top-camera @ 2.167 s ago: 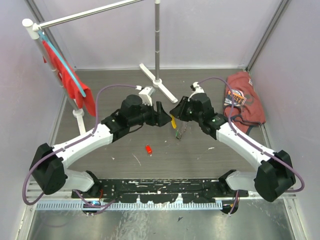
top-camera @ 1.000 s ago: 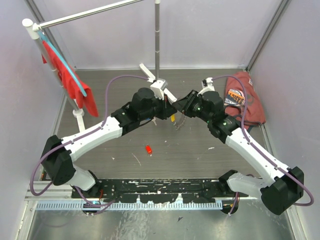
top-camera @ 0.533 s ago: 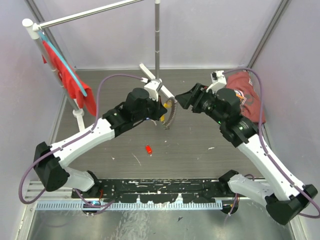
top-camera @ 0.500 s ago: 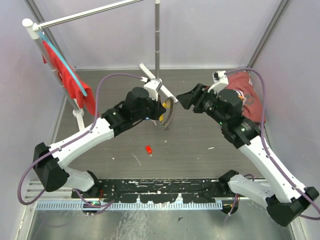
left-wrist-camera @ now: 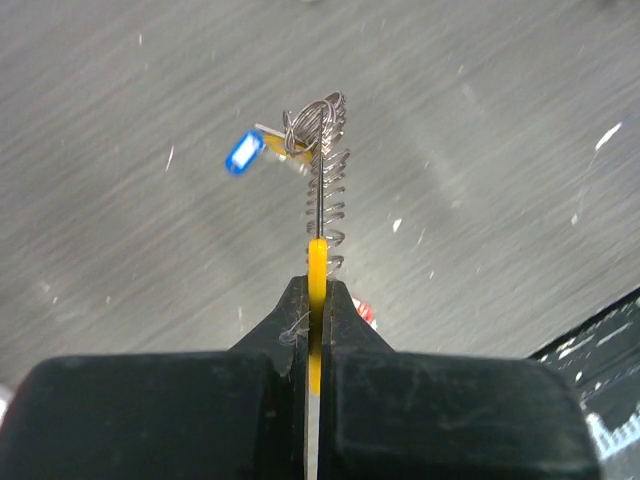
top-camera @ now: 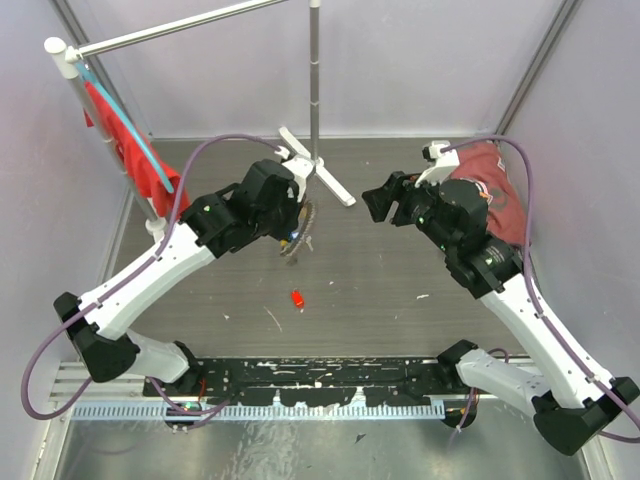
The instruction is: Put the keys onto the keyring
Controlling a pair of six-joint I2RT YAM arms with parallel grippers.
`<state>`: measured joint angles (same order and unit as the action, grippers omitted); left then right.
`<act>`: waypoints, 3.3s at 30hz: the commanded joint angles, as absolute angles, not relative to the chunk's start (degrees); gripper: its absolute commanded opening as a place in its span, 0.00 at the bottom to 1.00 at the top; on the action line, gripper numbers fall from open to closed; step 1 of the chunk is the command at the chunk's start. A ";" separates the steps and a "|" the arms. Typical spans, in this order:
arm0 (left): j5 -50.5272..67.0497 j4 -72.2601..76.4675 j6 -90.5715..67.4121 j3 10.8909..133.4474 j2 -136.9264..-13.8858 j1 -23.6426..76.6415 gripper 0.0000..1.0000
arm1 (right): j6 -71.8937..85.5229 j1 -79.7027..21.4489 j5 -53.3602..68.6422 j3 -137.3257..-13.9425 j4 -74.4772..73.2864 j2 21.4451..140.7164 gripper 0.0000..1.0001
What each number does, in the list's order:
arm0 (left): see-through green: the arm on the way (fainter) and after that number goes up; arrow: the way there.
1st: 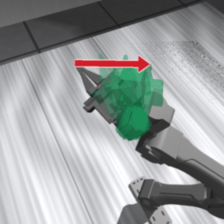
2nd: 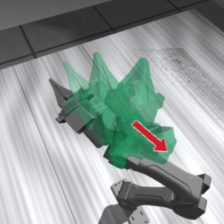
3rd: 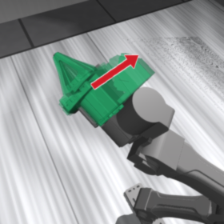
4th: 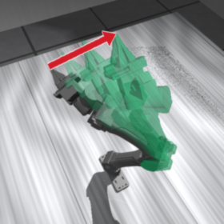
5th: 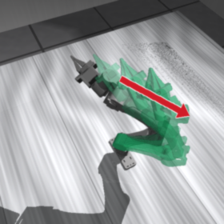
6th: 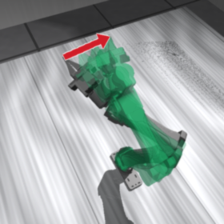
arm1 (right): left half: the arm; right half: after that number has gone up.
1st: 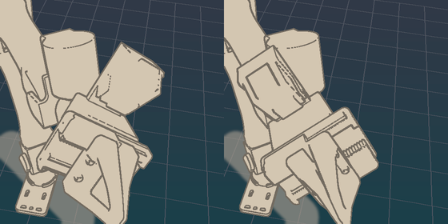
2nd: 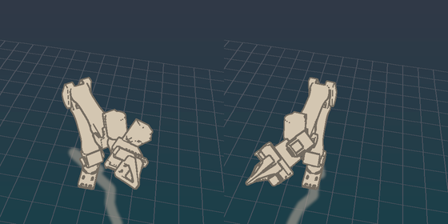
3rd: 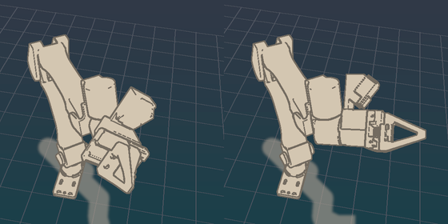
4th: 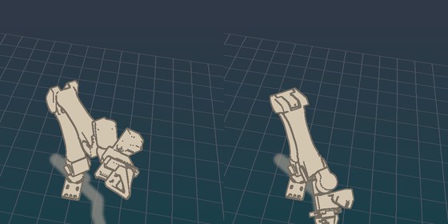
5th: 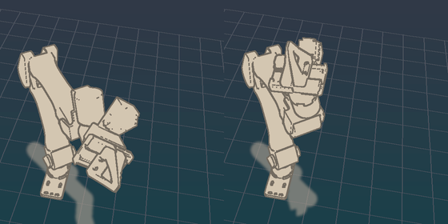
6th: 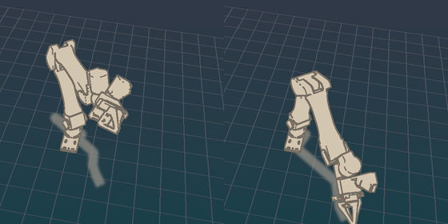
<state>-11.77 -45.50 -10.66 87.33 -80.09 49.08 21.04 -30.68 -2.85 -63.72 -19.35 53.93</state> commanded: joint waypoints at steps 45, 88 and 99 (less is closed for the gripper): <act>11.74 -58.08 15.43 100.30 -68.20 50.44 0.00 | -2.93 -30.85 39.20 -64.52 -9.78 48.57 0.65; 16.04 -7.03 0.80 74.60 -50.36 50.44 0.00 | -0.23 -30.85 39.62 -76.04 -1.96 51.94 0.60; 15.65 -5.33 -0.01 74.00 -50.77 50.41 0.00 | 18.56 -30.90 28.21 -80.64 0.38 54.06 0.45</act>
<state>16.01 -9.28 0.10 74.30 -50.94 50.15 6.55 -30.68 34.76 -78.35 -3.33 53.43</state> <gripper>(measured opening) 0.026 0.431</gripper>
